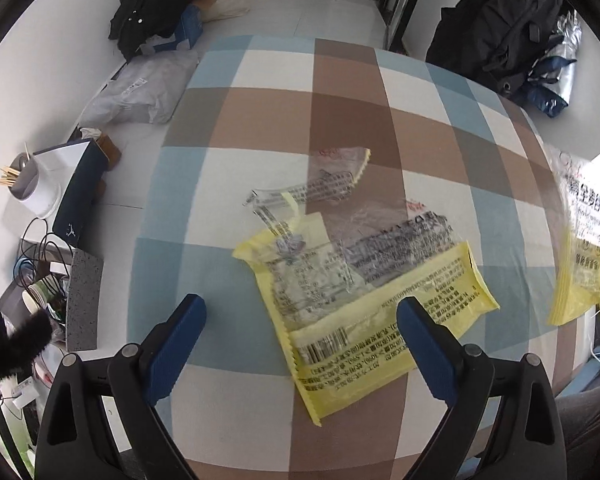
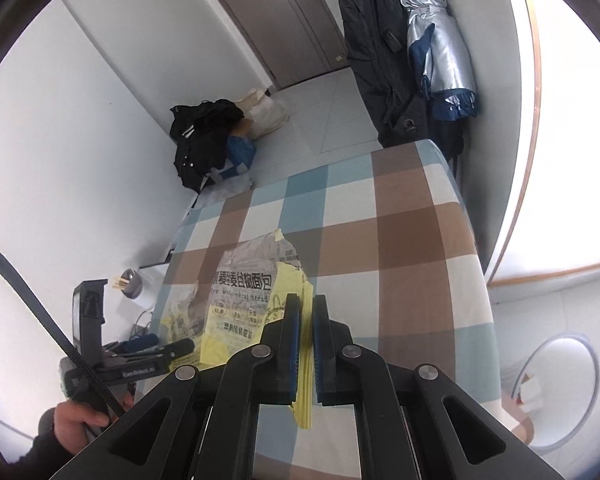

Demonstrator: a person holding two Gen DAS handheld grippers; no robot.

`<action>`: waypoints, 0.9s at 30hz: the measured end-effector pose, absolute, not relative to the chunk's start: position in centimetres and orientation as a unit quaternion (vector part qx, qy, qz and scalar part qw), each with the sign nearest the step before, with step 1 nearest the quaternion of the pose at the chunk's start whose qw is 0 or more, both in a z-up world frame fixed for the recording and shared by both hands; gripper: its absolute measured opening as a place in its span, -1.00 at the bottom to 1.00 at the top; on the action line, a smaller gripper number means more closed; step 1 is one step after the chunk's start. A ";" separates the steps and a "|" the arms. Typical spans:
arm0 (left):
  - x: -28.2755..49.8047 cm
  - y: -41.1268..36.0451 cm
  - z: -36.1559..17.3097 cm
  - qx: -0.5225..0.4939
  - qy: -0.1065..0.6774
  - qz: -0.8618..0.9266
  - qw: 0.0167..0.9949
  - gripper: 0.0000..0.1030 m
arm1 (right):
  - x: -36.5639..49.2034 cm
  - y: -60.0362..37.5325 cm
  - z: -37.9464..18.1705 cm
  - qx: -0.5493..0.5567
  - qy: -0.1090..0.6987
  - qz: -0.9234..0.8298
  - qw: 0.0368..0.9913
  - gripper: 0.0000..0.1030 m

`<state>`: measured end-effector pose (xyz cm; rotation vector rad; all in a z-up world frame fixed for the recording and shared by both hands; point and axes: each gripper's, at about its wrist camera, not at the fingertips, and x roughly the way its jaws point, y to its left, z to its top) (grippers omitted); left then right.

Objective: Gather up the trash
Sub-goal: 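Grasp the other yellow bag with the left gripper while the right gripper holds its bag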

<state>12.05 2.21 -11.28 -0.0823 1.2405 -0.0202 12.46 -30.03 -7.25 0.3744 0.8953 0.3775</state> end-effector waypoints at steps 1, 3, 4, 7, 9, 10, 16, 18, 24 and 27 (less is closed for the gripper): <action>12.1 2.0 -11.4 -0.031 0.581 -0.009 0.813 0.83 | 12.4 -30.1 -7.2 0.179 0.427 0.181 0.868 -0.90; 11.9 1.3 -11.6 -0.003 0.580 -0.003 0.814 0.83 | 12.3 -30.2 -7.2 0.180 0.428 0.184 0.866 -0.90; 11.9 1.0 -11.7 0.006 0.579 -0.002 0.815 0.83 | 12.4 -30.1 -7.3 0.180 0.429 0.186 0.866 -0.90; 11.8 0.2 -11.7 0.020 0.575 -0.011 0.818 0.78 | 12.2 -30.0 -7.3 0.171 0.431 0.186 0.866 -0.90; 11.8 0.0 -11.5 0.025 0.575 -0.015 0.817 0.69 | 12.2 -30.1 -7.3 0.174 0.432 0.185 0.865 -0.89; 11.8 -0.2 -11.4 0.028 0.575 -0.015 0.817 0.63 | 12.2 -30.2 -7.4 0.175 0.433 0.184 0.865 -0.88; 11.8 -0.8 -11.2 0.034 0.566 -0.027 0.823 0.27 | 12.3 -30.2 -7.6 0.176 0.438 0.188 0.861 -0.84; 11.7 -1.0 -11.1 0.037 0.563 -0.031 0.825 0.08 | 12.3 -30.0 -7.5 0.173 0.435 0.189 0.863 -0.84; 11.6 -1.5 -10.9 0.053 0.557 -0.040 0.828 -0.47 | 12.2 -29.7 -7.5 0.166 0.433 0.186 0.866 -0.86; 11.5 -1.8 -10.7 0.058 0.557 -0.045 0.827 -0.59 | 12.3 -29.6 -7.6 0.165 0.435 0.185 0.866 -0.86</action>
